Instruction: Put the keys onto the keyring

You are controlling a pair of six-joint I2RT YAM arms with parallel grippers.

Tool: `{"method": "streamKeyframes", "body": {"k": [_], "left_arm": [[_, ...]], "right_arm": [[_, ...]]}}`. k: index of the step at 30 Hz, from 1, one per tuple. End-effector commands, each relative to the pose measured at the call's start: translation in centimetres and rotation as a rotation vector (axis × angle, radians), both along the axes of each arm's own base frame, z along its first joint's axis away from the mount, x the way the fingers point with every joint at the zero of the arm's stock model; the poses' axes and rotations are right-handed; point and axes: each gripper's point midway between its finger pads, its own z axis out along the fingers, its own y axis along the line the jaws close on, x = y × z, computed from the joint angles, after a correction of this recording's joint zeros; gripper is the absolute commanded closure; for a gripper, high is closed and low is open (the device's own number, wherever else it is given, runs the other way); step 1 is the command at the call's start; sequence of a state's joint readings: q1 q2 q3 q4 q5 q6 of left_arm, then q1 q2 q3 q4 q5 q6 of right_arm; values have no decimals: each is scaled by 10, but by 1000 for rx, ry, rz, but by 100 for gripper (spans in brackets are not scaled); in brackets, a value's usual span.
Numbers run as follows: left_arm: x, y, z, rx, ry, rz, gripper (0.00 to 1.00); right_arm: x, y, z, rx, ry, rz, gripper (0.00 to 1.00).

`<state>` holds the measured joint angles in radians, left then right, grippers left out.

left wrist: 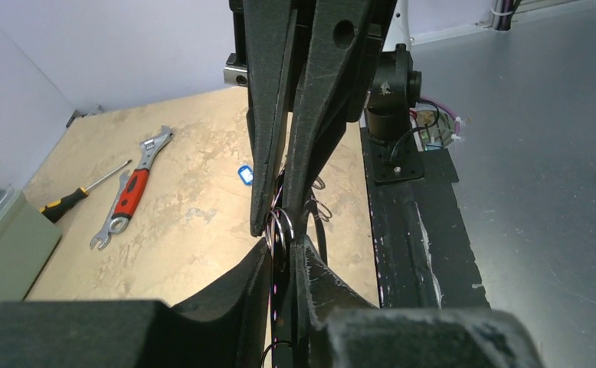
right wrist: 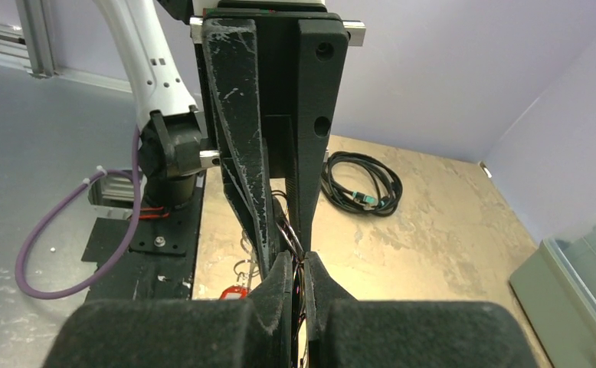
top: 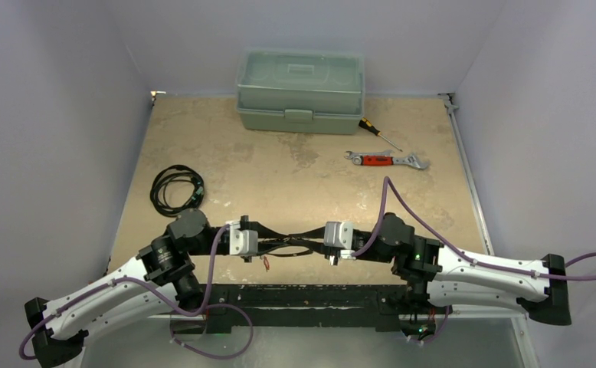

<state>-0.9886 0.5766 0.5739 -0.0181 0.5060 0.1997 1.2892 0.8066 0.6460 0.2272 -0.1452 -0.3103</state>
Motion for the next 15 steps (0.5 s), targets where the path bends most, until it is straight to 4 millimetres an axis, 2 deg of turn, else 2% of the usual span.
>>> {"method": "streamKeyframes", "body": {"k": [1,5,12,14,15], "left_arm": [[2,-2,9,-29,-22,3,92],[2,-2,8,-23,-21,-1,100],[2,-1,11,-24,-17,-1,100],[2,-1,14,-30,-16,6,100],[2,0,8,-5,3,6,100]], "right_arm": [[-9,2,27,78,-1,42,100],[-10,1,29,89,0,45,100],[-9,2,21,57,14,40,99],[-8,0,21,63,16,32,86],[-8,-2,22,67,17,28,76]]}}
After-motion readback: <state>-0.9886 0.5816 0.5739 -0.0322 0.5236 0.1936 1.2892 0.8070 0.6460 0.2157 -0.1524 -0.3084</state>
